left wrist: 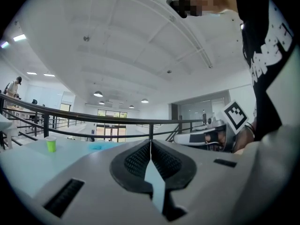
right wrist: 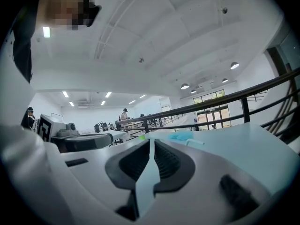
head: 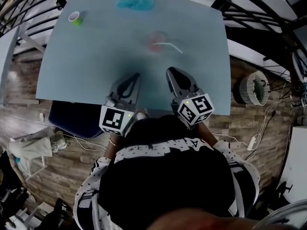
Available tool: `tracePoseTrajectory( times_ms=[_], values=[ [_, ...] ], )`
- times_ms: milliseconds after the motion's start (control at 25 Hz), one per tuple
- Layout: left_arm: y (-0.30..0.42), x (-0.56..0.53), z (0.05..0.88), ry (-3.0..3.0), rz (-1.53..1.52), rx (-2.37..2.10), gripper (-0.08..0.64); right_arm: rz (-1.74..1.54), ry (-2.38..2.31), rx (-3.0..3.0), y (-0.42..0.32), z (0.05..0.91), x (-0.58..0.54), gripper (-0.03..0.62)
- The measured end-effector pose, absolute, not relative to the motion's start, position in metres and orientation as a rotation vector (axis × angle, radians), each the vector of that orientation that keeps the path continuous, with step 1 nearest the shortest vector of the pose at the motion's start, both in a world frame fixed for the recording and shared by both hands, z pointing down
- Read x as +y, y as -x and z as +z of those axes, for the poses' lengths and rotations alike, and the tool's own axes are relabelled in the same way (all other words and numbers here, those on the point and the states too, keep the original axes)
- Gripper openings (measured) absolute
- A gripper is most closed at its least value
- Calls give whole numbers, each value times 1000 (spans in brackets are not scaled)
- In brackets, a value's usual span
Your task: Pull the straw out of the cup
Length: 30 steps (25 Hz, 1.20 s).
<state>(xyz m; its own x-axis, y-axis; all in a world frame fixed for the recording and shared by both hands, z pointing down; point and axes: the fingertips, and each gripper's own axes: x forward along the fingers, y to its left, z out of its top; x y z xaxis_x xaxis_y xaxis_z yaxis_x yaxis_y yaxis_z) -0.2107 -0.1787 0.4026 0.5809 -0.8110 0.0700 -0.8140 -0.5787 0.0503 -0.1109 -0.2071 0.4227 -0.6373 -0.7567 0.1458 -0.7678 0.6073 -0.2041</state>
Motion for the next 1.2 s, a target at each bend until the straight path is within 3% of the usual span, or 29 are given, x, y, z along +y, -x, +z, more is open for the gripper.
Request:
tracePoseTrajectory(
  times_ms=[1200],
  values=[
    [209,-202,401,-2716,82,-1407,15,392,-1449,-2720,101,439,-245,34]
  ],
)
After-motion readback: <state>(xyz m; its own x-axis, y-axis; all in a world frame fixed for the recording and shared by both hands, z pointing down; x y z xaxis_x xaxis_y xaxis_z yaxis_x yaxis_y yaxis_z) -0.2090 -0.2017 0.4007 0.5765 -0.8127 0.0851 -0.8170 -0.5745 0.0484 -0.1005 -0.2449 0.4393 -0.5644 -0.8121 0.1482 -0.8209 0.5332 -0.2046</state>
